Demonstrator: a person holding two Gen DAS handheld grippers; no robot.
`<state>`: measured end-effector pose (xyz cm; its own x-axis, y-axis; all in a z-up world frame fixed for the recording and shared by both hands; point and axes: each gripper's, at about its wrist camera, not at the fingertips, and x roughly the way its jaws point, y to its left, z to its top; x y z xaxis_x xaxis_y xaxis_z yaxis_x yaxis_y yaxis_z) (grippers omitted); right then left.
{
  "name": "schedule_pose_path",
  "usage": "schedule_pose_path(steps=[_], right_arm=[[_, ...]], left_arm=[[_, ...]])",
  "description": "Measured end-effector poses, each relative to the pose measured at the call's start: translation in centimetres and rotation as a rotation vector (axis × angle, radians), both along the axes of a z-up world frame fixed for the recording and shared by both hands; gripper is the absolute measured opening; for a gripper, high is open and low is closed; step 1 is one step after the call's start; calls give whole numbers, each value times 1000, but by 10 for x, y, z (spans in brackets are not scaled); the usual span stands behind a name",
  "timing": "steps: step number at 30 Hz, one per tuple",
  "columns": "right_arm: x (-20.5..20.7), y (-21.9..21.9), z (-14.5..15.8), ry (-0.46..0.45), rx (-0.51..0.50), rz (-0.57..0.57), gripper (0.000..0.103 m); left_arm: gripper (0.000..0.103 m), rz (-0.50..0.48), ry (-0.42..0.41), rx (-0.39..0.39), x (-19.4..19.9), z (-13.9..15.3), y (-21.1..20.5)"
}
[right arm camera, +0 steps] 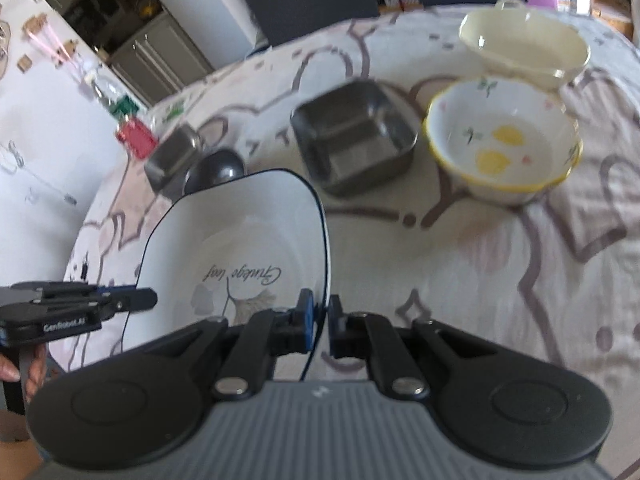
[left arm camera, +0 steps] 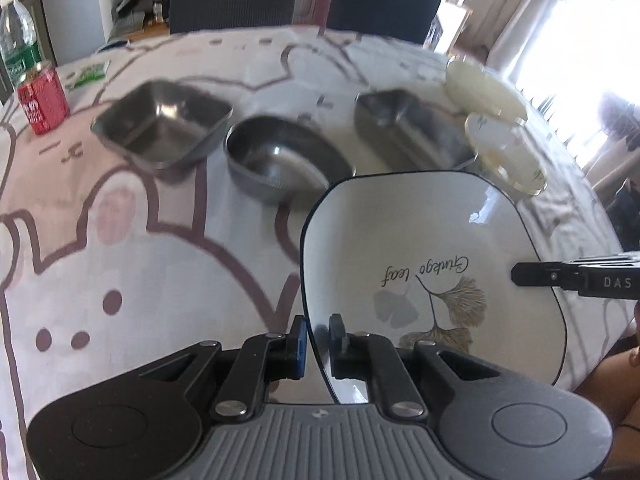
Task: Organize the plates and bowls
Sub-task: 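Lift the plate with both tools and lower it onto the cloth beside the trays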
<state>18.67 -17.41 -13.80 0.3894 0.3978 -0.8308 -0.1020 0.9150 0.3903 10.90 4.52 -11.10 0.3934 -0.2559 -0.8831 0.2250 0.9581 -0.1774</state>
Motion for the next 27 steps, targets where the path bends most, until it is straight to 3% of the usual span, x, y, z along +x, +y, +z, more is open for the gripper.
schedule_pose_path(steps=[7,22,27], right_arm=[[2,21,-23,87,-54,36,10],[32,26,-34,45,-95,39,12],[29,27,-33,48,-108,52,12]], left_arm=[[14,-18,81,53,6,-28,1],[14,11,35,86,36,-31,-3],[19,-12,34,109,32,-30,-9]])
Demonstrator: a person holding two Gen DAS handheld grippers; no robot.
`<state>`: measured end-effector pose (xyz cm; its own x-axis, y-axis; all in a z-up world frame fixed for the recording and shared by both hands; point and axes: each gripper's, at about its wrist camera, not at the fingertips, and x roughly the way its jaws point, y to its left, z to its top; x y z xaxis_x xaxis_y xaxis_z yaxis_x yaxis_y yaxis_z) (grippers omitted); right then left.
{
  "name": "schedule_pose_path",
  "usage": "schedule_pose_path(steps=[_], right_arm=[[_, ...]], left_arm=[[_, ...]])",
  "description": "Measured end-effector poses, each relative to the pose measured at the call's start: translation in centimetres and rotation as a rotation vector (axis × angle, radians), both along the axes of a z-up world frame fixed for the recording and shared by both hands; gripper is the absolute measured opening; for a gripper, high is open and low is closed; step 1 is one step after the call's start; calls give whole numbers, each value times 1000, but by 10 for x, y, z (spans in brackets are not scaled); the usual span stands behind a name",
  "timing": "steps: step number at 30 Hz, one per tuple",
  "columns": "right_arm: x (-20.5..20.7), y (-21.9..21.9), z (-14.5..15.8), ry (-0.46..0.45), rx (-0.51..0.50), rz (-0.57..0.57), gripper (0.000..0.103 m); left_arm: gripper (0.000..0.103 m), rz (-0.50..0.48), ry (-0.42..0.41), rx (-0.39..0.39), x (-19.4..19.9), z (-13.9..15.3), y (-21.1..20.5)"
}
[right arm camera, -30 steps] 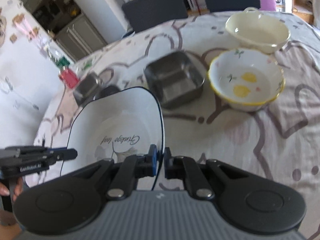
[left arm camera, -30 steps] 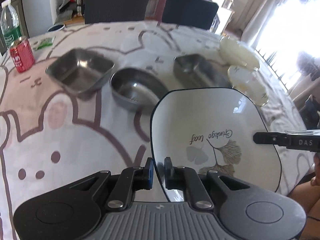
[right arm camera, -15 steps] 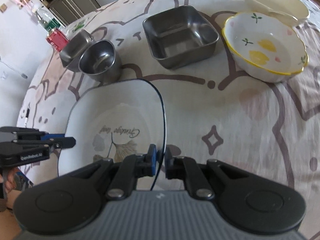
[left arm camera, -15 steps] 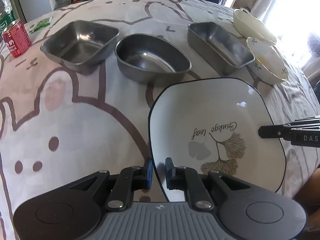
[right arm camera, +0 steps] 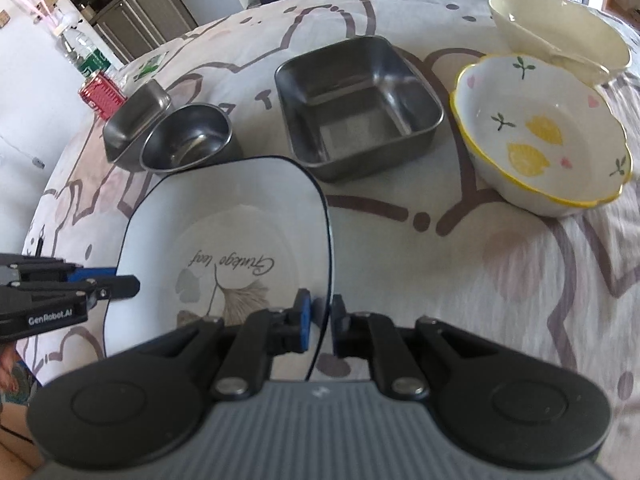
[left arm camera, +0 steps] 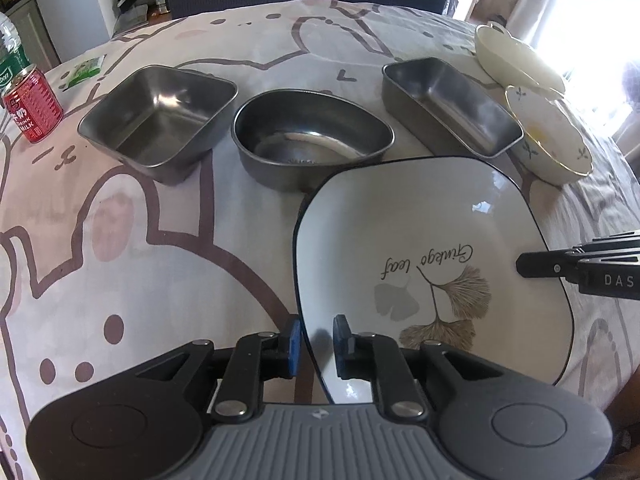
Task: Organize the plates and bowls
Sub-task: 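Lift the plate with both tools and lower it onto the cloth beside the trays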
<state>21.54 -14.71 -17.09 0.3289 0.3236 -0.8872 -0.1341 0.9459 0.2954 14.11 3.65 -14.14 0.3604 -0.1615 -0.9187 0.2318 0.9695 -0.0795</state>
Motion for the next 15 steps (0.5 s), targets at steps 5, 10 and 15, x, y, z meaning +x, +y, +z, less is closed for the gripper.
schedule_pose_path(steps=[5,10,15], right_arm=[[-2,2,-2,11,0,4,13],[-3,11,-5,27,-41,19,15],[-2,15,-6,20,-55,37,16]], left_arm=[[19,7,0,-24,-2,0,4],[19,4,1,-24,-5,2,3],[19,12,10,-44,-5,3,6]])
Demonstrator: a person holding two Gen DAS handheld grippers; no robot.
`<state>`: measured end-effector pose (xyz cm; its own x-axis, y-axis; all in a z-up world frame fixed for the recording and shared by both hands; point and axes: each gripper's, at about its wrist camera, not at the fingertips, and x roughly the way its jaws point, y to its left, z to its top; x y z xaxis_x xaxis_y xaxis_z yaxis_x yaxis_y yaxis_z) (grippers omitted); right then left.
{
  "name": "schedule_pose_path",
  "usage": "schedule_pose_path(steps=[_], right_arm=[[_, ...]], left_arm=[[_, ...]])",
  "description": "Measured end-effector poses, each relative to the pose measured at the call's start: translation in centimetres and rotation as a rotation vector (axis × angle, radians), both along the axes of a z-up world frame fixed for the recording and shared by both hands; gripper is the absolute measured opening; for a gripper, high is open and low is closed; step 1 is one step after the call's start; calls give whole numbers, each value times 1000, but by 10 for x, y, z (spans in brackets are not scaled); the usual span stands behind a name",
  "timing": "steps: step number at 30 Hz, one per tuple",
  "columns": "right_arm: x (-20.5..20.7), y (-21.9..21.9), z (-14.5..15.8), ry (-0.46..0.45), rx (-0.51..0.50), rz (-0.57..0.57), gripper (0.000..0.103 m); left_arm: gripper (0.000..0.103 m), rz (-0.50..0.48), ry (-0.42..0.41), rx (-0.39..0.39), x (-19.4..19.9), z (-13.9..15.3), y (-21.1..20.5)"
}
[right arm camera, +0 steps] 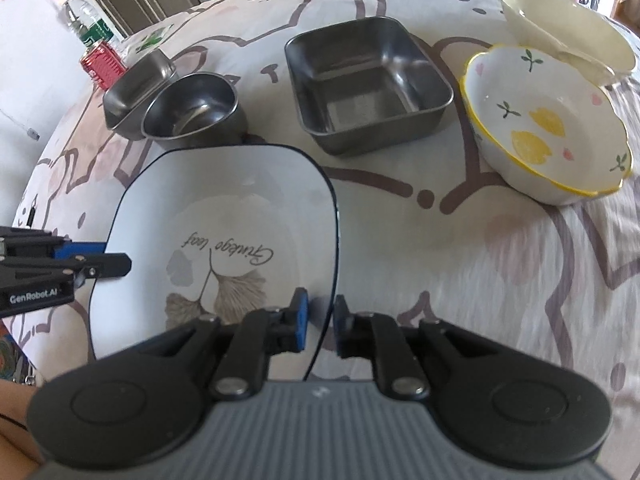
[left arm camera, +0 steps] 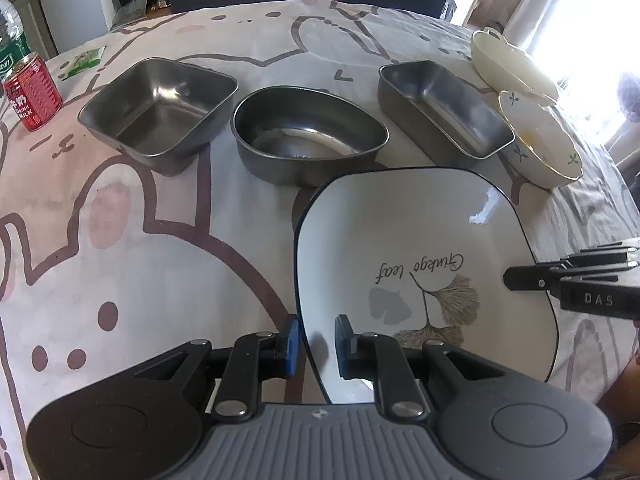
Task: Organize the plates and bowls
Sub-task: 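Lift the plate with both tools and lower it onto the cloth beside the trays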
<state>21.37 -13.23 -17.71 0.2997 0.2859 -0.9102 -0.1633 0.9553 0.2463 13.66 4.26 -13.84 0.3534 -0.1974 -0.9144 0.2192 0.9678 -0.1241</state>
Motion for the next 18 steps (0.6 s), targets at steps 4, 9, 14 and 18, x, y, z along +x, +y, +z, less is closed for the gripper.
schedule_pose_path(steps=[4,9,14,18], right_arm=[[-1,4,0,-8,-19,13,17],[-3,5,0,-16,-28,13,19],[-6,15,0,-43,-79,67,23],[-7,15,-2,-37,-81,61,31]], left_arm=[[19,-9,-3,2,0,1,0],[19,-5,4,-3,0,3,1],[24,4,1,-9,-1,7,1],[35,-10,-1,-18,-3,8,0]])
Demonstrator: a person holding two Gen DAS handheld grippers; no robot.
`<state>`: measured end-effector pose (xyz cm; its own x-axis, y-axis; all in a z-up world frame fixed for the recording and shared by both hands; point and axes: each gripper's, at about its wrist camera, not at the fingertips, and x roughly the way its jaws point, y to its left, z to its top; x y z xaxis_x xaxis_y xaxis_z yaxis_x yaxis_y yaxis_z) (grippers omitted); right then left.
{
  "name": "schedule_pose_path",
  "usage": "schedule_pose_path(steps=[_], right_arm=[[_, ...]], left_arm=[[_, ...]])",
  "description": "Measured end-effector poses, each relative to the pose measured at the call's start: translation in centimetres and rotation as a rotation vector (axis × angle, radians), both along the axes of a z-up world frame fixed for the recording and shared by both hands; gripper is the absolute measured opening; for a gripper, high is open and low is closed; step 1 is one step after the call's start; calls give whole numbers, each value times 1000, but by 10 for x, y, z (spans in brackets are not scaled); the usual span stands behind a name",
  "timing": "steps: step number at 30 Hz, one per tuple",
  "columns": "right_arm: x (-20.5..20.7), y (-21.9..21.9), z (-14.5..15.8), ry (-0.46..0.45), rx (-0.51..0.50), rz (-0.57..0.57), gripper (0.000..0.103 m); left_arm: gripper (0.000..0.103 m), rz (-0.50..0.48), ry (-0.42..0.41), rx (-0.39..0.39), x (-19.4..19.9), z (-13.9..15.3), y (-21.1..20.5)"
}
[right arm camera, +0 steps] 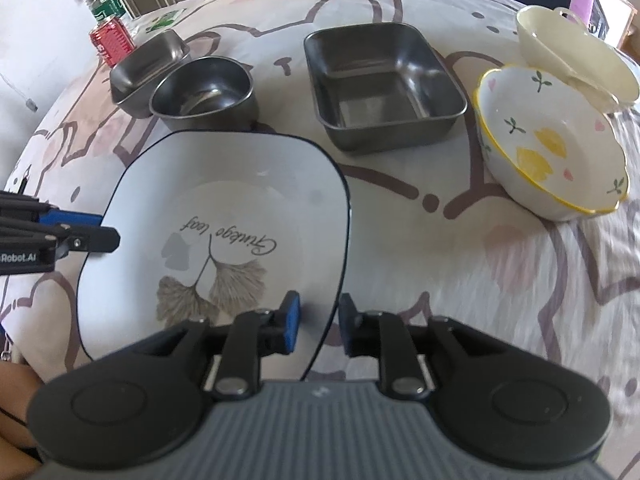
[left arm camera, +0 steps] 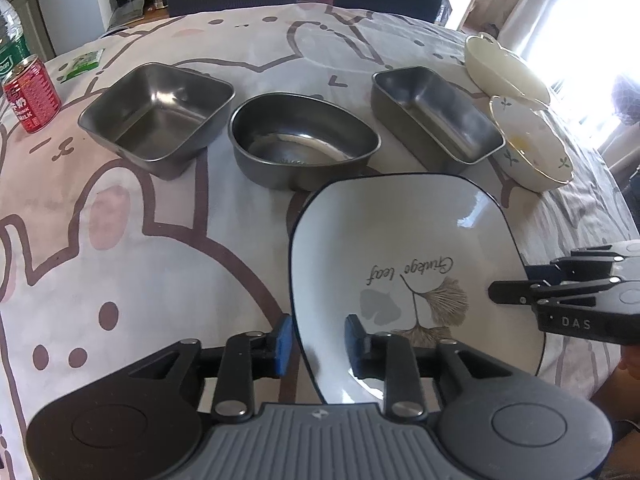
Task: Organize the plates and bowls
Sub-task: 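Lift the plate with both tools and lower it onto the cloth beside the trays, then open both tools to release the plate and withdraw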
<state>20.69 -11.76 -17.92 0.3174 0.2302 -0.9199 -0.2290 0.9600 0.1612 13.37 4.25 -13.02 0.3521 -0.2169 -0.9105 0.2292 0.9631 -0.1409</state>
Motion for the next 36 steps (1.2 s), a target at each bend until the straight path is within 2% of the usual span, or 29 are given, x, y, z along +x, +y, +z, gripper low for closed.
schedule_pose_path(steps=[2,5,7,13,16,19,21,22,30,36], right_arm=[[0,0,0,-1,-4,-1,37],[-1,-1,2,-1,14,0,46],[-2,-1,4,-6,24,2,52],[-6,-5,15,-51,54,-1,70],[-8,-10,18,-68,59,-14,75],[-9,-15,21,-84,70,-14,88],[-11,-19,24,-102,75,-12,101],[-13,-21,25,-116,75,-10,103],[-27,-36,45,-219,78,12,103],[-37,-82,73,-322,97,-79,103]], left_arm=[[41,-4,2,-5,-2,0,-1],[59,-11,2,-7,-4,0,-4],[81,-16,0,-5,-6,0,-5],[97,-11,5,-8,-11,-2,-3],[101,-8,-7,-9,-13,-1,-1],[103,-5,-27,-21,-16,2,0],[103,7,-40,-28,-17,6,1],[103,14,-47,-28,-17,8,1],[103,-1,-107,-33,-21,28,-13],[103,-47,-168,-48,-19,45,-35]])
